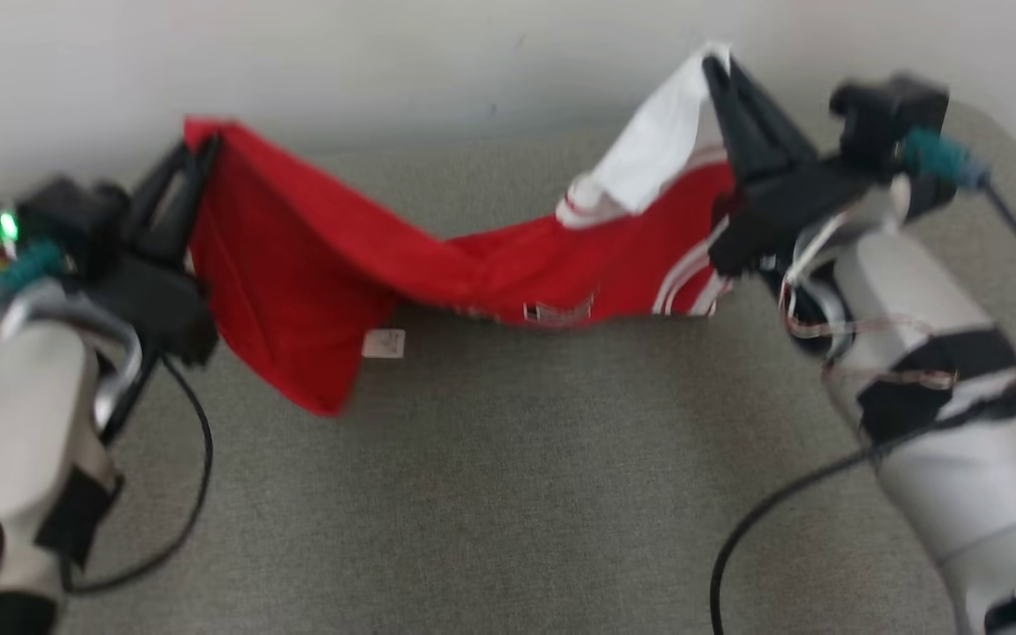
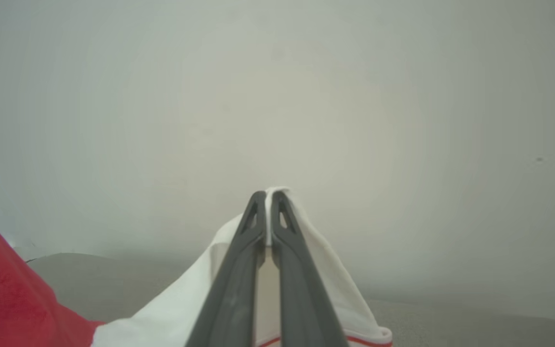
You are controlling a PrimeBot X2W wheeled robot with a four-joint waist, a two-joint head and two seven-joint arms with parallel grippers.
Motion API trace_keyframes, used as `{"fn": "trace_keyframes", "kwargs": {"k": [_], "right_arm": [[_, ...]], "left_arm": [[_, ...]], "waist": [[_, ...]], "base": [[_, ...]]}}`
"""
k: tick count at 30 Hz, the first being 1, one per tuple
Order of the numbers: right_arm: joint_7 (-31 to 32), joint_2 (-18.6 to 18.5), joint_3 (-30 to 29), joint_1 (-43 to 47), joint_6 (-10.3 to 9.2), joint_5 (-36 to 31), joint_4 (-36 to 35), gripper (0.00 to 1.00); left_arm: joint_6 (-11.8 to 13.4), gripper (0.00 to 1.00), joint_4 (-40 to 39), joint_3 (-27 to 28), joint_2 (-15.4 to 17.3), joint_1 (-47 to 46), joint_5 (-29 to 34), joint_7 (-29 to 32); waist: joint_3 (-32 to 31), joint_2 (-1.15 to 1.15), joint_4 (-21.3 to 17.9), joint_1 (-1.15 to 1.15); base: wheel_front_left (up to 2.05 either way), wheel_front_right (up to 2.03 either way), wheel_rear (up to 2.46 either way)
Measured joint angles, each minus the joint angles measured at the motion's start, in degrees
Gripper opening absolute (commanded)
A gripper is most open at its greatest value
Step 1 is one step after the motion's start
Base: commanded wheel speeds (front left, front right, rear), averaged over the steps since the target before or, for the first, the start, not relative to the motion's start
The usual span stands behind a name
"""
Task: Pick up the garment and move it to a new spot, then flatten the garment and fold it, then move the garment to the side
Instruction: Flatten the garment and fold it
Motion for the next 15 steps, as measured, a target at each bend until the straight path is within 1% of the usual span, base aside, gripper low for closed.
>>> {"fn": "trace_keyframes", "kwargs": {"k": [2, 7, 12, 15], "right_arm": [[0.33, -0.02, 0.87, -4.69, 0.00, 0.54, 2.16, 0.00], [0.94, 1.03, 1.55, -16.02, 0.00, 5.38, 7.84, 0.00], [1.98, 1.54, 3.70, -26.29, 0.00, 6.76, 13.16, 0.00], [2.87, 2.20, 4.16, -32.00, 0.00, 8.17, 16.35, 0.00]], "left_arm": [[0.00, 0.00, 1.48, -1.49, 0.75, -4.74, -2.08, 0.62], [-0.01, 0.00, 5.84, -5.32, 3.50, -15.59, -5.10, 1.71], [-0.01, 0.00, 10.24, -8.47, 5.50, -25.67, -7.14, 2.23], [-0.01, 0.00, 12.91, -10.66, 6.11, -31.08, -8.65, 2.45]], "waist": [[1.39, 0.00, -0.02, 0.00], [5.18, 0.00, -0.04, 0.00], [9.08, 0.00, -0.31, 0.01], [11.21, 0.00, -0.59, 0.01]], "base": [[0.00, 0.00, 0.00], [0.00, 0.00, 0.00], [0.00, 0.00, 0.00], [0.00, 0.00, 0.00]]}}
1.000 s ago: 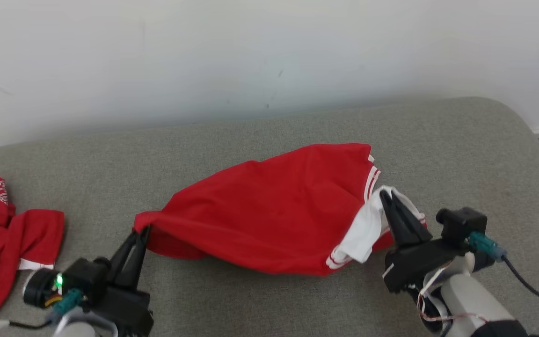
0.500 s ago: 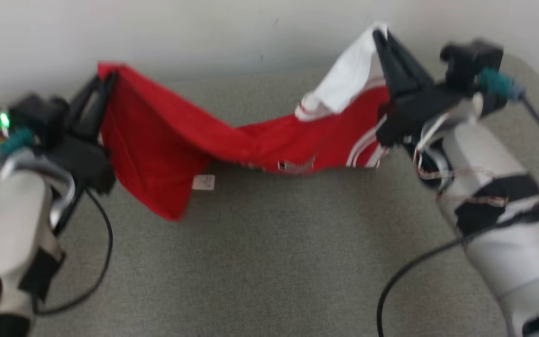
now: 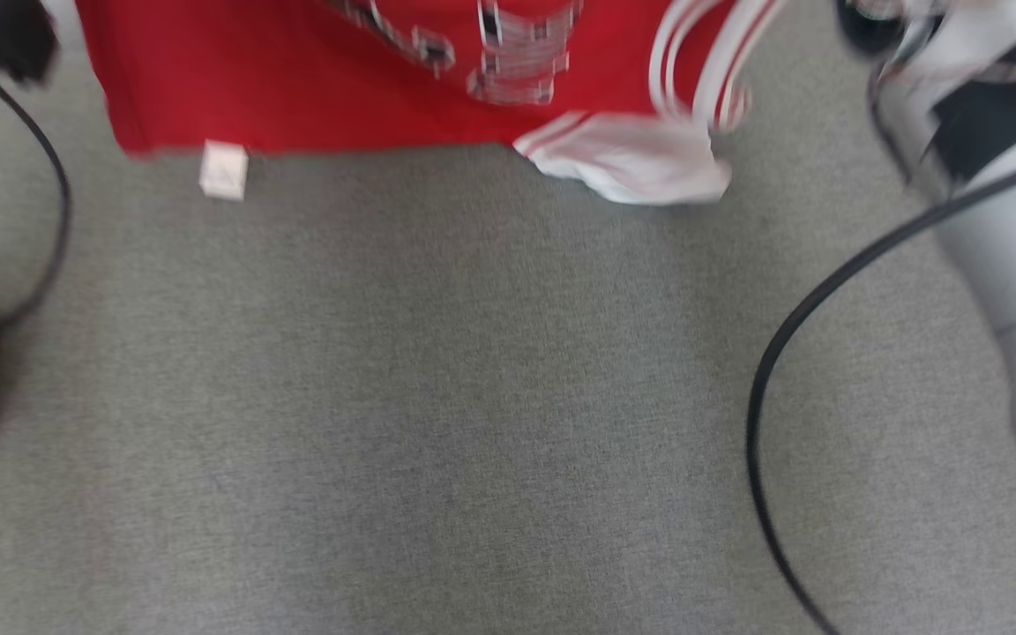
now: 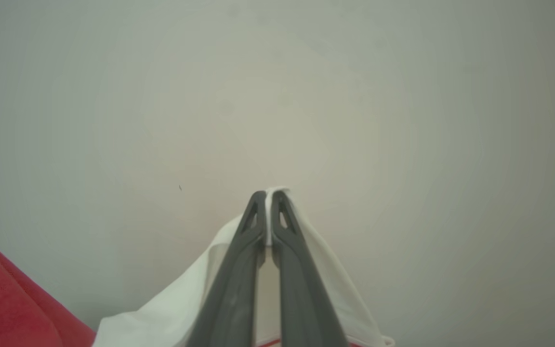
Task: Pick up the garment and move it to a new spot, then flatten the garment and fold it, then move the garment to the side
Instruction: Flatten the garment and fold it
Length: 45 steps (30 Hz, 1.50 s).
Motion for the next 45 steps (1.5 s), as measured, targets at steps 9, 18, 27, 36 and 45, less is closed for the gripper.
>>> {"fn": "trace_keyframes", "kwargs": {"k": [9, 18, 27, 36, 45], "right_arm": [[-0.08, 0.99, 0.25, -15.11, 0.00, -0.41, 10.04, 0.00], [-2.52, 1.86, 0.14, -28.67, 0.00, -6.06, 19.57, 0.00], [-5.55, 3.52, 1.86, -32.61, 0.00, -9.17, 20.73, 0.00], [-6.81, 2.52, 3.41, -27.84, 0.00, -4.31, 12.94, 0.00], [-7.04, 0.14, 8.11, -15.45, 0.00, 2.54, 0.54, 0.00]], "left_arm": [[0.00, 0.00, 7.89, -3.75, -0.16, -14.95, -2.47, -0.23], [0.11, 0.00, 13.12, -5.23, -2.63, -28.65, -2.90, 0.32], [0.78, 0.00, 16.86, -5.80, -6.34, -34.11, -2.85, -2.14], [0.25, 0.00, 17.33, -4.88, -4.79, -30.73, -6.41, -6.05], [0.07, 0.00, 6.83, -1.30, 1.00, -16.16, -11.76, -7.55]], "waist": [[4.60, 0.00, -0.69, -0.01], [7.04, 0.00, -1.56, -0.02], [10.15, -0.01, -2.79, -0.03], [14.36, -0.01, -3.41, -0.01], [13.17, -0.01, -4.14, -0.02]], "base": [[0.00, 0.00, 0.00], [0.00, 0.00, 0.00], [0.00, 0.00, 0.00], [0.00, 0.00, 0.00], [0.00, 0.00, 0.00]]}}
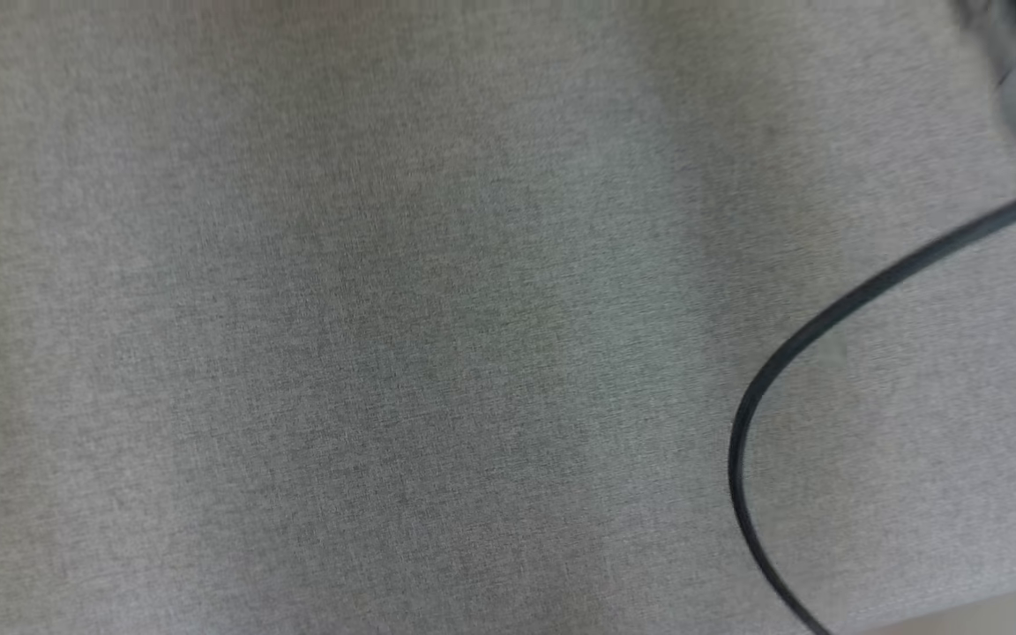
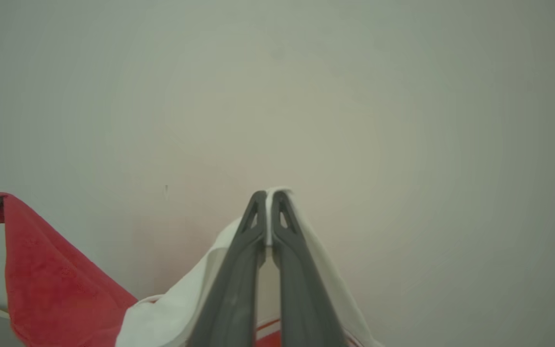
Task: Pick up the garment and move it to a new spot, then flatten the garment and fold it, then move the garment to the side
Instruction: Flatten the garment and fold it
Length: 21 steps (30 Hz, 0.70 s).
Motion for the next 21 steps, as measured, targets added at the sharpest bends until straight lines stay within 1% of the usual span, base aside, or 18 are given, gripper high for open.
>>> {"fn": "trace_keyframes", "kwargs": {"k": [1, 3, 7, 9, 10, 12, 15, 17, 21], "right_arm": [[0.01, -0.26, 0.26, 1.83, 0.00, 0.48, -1.59, 0.00], [0.01, -0.99, 0.59, 6.05, 0.00, 1.71, -4.98, 0.00], [0.00, -3.31, 0.34, 15.21, 0.00, 2.86, -11.55, 0.00], [0.00, -4.72, -0.42, 19.98, 0.00, 3.24, -14.83, 0.00], [0.00, -5.76, -0.99, 25.17, 0.00, 3.55, -17.68, 0.00], [0.00, -6.39, -2.11, 30.63, 0.00, 4.24, -20.52, 0.00], [0.00, -7.58, -2.16, 38.45, 0.00, 5.02, -24.49, 0.00], [0.00, -8.60, -2.10, 43.15, 0.00, 5.41, -26.59, 0.00], [0.00, -10.81, -3.11, 51.37, 0.00, 7.22, -30.37, 0.00]], "left_arm": [[0.02, 0.00, -1.91, 0.29, 0.69, 2.15, -0.15, -0.01], [1.02, 0.00, -6.22, 1.53, 1.64, 7.11, -1.34, -0.02], [3.82, 0.00, -16.00, 3.59, 3.74, 18.62, -2.82, -0.03], [5.53, 0.00, -20.71, 4.64, 5.08, 24.58, -3.38, -0.14], [7.26, 0.00, -25.38, 5.73, 6.22, 30.64, -4.22, -0.16], [9.07, 0.00, -29.54, 7.04, 7.21, 36.71, -5.34, -0.15], [11.63, 0.00, -35.43, 8.38, 8.81, 45.51, -5.76, -0.16], [13.15, 0.00, -38.94, 9.68, 9.12, 50.97, -6.22, -0.16], [15.22, 0.00, -44.82, 11.76, 9.02, 61.46, -6.79, -0.16]], "waist": [[-0.49, 0.00, -0.10, 0.00], [-1.54, 0.00, -0.29, -0.01], [-3.99, 0.00, -0.57, -0.01], [-5.34, 0.00, -0.69, -0.01], [-6.74, 0.00, -0.82, -0.01], [-8.18, 0.00, -0.97, -0.01], [-10.37, 0.00, -1.24, -0.02], [-11.80, 0.00, -1.42, -0.02], [-14.57, -0.01, -1.76, -0.02]], "base": [[0.00, 0.00, 0.00], [0.00, 0.00, 0.00], [0.00, 0.00, 0.00], [0.00, 0.00, 0.00], [0.00, 0.00, 0.00], [0.00, 0.00, 0.00], [0.00, 0.00, 0.00], [0.00, 0.00, 0.00], [0.00, 0.00, 0.00]]}}
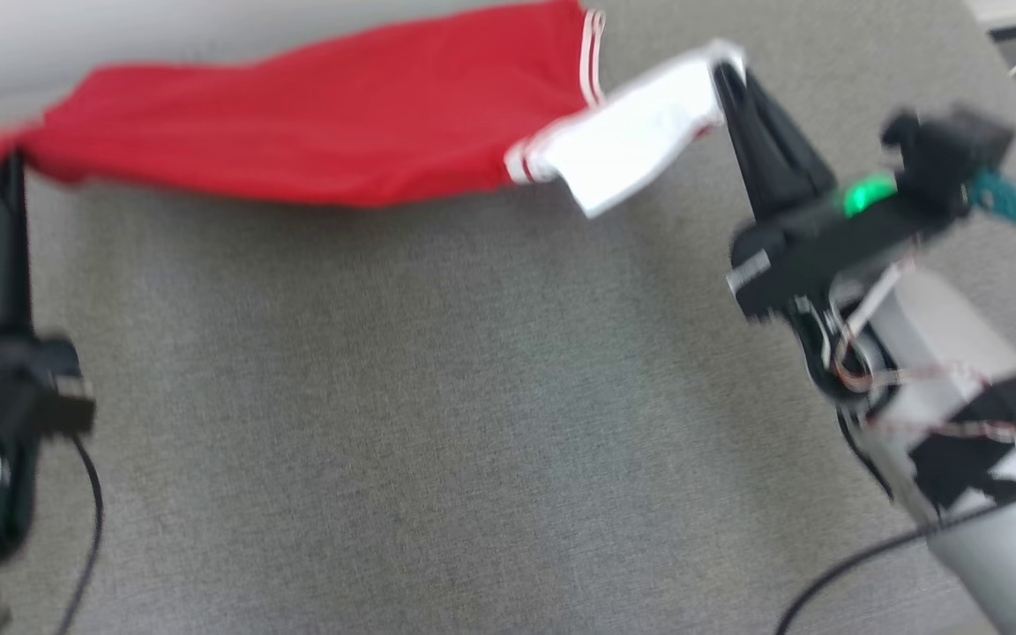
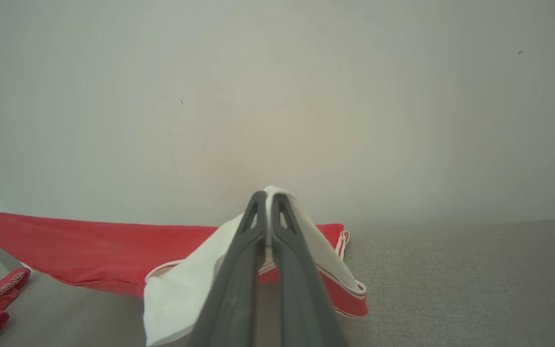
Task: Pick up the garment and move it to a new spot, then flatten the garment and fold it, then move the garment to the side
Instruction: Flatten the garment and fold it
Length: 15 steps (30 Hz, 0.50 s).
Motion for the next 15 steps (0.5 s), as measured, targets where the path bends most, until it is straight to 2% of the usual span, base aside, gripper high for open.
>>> {"fn": "trace_keyframes", "kwargs": {"k": [6, 7, 13, 15], "right_arm": [[0.05, -1.91, -1.68, 9.82, 0.00, 3.30, -4.67, 0.00], [0.05, -1.91, -1.68, 9.82, 0.00, 3.30, -4.67, 0.00], [0.89, -3.76, -3.85, 18.78, -0.01, 4.90, -7.28, 0.00], [1.49, -3.78, -4.33, 21.67, -0.01, 5.23, -7.88, 0.00]], "left_arm": [[1.90, 0.00, -5.38, 3.05, -3.71, 13.58, 1.15, 0.00], [1.90, 0.00, -5.38, 3.05, -3.71, 13.58, 1.15, 0.00], [1.30, 0.00, -5.65, 3.47, -9.98, 22.36, 4.75, 0.00], [0.26, 0.00, -4.97, 3.67, -12.49, 24.36, 5.45, 0.00]], "waist": [[-3.26, 0.00, -0.46, 0.00], [-3.26, 0.00, -0.46, 0.00], [-6.08, 0.00, 0.19, 0.00], [-6.97, 0.00, 0.65, 0.00]], "base": [[0.00, 0.00, 0.00], [0.00, 0.00, 0.00], [0.00, 0.00, 0.00], [0.00, 0.00, 0.00]]}}
